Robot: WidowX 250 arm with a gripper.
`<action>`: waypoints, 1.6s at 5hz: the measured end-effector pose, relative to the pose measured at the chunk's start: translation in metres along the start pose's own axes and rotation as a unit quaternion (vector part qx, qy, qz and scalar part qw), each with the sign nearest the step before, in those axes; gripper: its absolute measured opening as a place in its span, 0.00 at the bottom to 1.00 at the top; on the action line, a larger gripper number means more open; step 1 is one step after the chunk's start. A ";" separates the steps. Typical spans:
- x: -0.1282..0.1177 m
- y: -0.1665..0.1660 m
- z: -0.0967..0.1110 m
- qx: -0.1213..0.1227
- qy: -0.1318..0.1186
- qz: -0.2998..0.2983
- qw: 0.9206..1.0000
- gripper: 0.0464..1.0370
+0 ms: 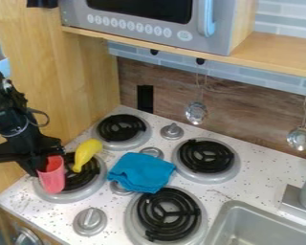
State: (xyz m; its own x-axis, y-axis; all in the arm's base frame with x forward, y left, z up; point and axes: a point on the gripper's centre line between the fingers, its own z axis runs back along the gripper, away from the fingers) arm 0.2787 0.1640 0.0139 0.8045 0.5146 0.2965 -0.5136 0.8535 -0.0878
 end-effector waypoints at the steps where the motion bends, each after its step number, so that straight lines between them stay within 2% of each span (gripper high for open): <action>1: -0.008 0.000 -0.016 -0.004 0.022 -0.011 1.000 0.05; 3: -0.013 -0.020 -0.019 -0.018 0.028 -0.063 0.997 0.05; 6: -0.032 -0.020 -0.023 -0.024 0.048 -0.086 0.995 0.05; 8: -0.029 -0.020 -0.024 -0.024 0.036 -0.102 0.994 0.07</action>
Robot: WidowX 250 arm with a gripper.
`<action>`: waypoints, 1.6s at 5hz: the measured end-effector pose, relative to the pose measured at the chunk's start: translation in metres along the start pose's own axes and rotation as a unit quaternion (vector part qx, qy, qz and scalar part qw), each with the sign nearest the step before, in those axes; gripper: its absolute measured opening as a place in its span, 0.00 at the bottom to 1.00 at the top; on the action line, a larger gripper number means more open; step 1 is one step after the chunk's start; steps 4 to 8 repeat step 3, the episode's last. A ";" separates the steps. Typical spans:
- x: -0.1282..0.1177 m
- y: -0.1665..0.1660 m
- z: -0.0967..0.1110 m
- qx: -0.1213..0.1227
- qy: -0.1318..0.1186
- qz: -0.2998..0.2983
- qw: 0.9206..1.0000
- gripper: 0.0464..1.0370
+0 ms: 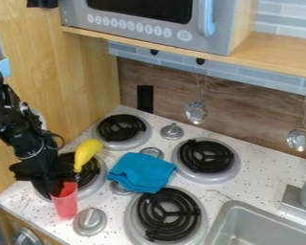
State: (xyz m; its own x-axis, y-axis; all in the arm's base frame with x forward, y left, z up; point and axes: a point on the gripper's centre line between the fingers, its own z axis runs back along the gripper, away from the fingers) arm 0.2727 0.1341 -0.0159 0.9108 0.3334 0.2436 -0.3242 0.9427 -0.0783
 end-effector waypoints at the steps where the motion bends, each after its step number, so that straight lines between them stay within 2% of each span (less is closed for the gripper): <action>1: 0.001 0.000 0.000 0.000 -0.001 -0.009 1.000 0.26; 3: 0.004 -0.006 0.024 -0.010 -0.006 -0.016 1.000 0.86; 8: 0.004 -0.006 0.024 -0.010 -0.006 -0.016 1.000 0.86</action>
